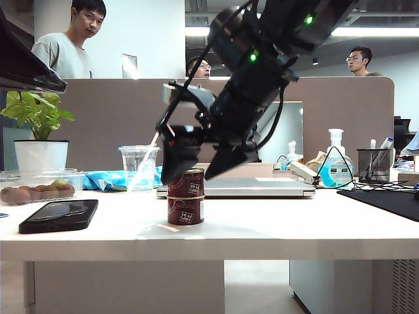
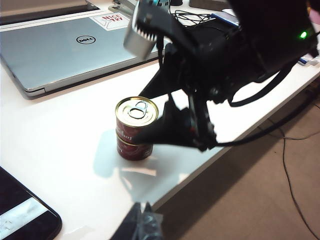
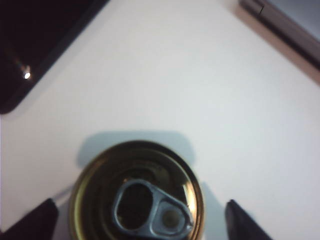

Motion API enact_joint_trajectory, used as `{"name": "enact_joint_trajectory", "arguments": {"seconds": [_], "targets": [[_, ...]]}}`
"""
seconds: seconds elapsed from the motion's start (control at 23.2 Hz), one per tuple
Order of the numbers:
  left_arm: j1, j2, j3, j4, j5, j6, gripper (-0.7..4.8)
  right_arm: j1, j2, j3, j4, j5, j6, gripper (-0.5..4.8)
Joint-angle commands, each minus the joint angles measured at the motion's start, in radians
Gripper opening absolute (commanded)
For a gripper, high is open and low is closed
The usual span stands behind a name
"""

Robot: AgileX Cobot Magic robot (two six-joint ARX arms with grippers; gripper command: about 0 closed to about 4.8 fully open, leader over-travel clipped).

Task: Stack a can of tomatoes on the right onto the can of tomatoes on the left.

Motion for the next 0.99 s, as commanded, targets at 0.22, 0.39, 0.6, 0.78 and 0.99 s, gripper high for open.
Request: {"name": "enact_joint_trajectory", "arguments": {"seconds": [0.22,0.39,0.6,0.78,0.99], "targets": [[0.002,-0.005,0.004,0.035,-0.002,0.009,-0.04,0.015,-0.16,0.003,-0.117,0.077,-0.002,4.38],[0.002,-0.054,0.004,0.051,-0.147,0.019,-0.04,0.018,-0.331,-0.023,-0.206,0.142,-0.027,-0.07],[0.002,-0.108,0.004,0.146,-0.397,0.015,-0.04,0.019,-0.503,-0.048,-0.241,0.24,-0.025,-0.09],[0.002,-0.115,0.004,0.177,-0.45,0.014,-0.04,0.023,-0.673,-0.126,-0.133,0.303,-0.008,-0.09],[0.002,-0.114,0.003,0.166,-0.446,0.015,-0.04,0.013,-0.851,-0.319,0.164,0.442,0.026,-0.08]]}}
